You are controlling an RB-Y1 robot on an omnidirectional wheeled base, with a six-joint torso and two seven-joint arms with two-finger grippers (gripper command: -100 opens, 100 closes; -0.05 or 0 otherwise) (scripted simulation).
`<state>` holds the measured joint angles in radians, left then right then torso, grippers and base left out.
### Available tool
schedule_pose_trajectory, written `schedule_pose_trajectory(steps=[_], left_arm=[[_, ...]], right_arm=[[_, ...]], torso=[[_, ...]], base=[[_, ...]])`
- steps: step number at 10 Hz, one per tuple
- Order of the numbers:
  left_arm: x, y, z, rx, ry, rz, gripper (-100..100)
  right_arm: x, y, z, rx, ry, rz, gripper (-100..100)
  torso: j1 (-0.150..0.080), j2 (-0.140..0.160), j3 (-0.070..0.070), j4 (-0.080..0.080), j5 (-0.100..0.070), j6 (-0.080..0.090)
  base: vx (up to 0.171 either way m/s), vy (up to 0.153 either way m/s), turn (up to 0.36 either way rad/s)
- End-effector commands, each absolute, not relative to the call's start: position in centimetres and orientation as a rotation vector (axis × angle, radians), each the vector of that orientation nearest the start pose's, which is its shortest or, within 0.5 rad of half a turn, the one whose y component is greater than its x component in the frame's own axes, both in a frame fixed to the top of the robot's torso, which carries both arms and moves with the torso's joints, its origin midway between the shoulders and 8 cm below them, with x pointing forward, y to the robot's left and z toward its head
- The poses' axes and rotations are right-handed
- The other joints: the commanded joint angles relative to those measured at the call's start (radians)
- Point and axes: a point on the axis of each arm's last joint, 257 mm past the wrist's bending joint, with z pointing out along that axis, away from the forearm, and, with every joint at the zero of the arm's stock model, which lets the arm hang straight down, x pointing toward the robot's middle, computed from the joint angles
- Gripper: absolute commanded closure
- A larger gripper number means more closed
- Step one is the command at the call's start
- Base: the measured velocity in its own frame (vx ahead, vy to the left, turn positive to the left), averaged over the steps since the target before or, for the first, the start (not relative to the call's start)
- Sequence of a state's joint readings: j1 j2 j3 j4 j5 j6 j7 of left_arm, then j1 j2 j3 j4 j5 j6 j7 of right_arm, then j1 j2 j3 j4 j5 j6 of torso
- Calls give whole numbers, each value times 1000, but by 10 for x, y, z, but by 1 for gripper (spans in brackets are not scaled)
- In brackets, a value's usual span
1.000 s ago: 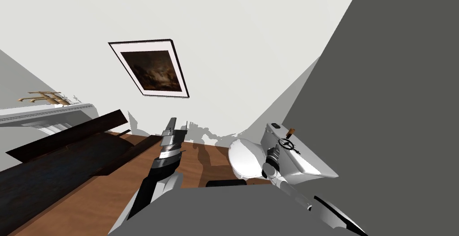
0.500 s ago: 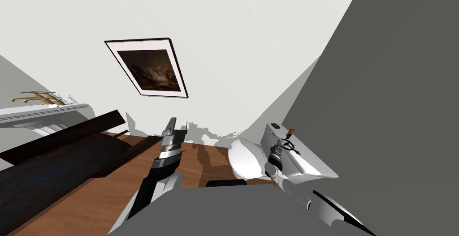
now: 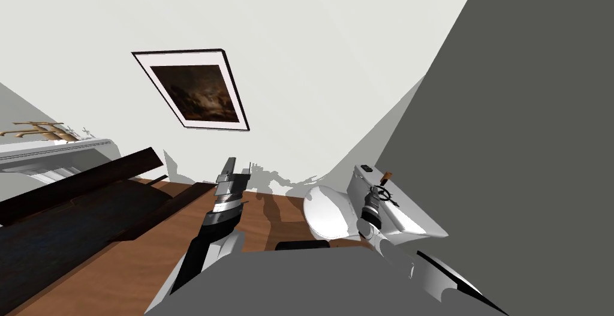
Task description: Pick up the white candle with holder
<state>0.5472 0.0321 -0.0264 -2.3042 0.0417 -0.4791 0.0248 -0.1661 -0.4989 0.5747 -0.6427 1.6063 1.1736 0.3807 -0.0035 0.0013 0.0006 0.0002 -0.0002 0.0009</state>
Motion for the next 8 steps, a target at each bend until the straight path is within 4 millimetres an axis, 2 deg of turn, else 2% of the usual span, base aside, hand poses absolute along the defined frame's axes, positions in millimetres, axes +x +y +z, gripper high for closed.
schedule_pose_trajectory(steps=[1,3,4,5,7,8], left_arm=[[340,277,16,-708,634,-1354,0],[340,277,16,-708,634,-1354,0],[340,277,16,-708,634,-1354,0],[340,277,16,-708,634,-1354,0],[340,277,16,-708,634,-1354,0],[340,277,16,-708,634,-1354,0]], right_arm=[[404,-546,-330,-700,1538,-1837,-100],[401,-546,-331,-708,1539,-1840,-100],[400,-546,-331,-710,1538,-1843,0],[404,-544,-328,-736,1506,-1812,-100],[407,-541,-325,-763,1475,-1780,-100],[407,-541,-325,-763,1475,-1780,-100]], torso=[[0,0,0,0,0,0],[-1,1,0,0,0,0],[1,0,0,0,0,0],[2,0,0,0,0,0],[6,-6,-4,-2,2,3],[6,-3,-2,-2,2,4]], base=[[-3,-48,-24],[-6,-42,-22],[-1,-5,2],[104,27,-288],[83,91,-329],[20,46,-133]])
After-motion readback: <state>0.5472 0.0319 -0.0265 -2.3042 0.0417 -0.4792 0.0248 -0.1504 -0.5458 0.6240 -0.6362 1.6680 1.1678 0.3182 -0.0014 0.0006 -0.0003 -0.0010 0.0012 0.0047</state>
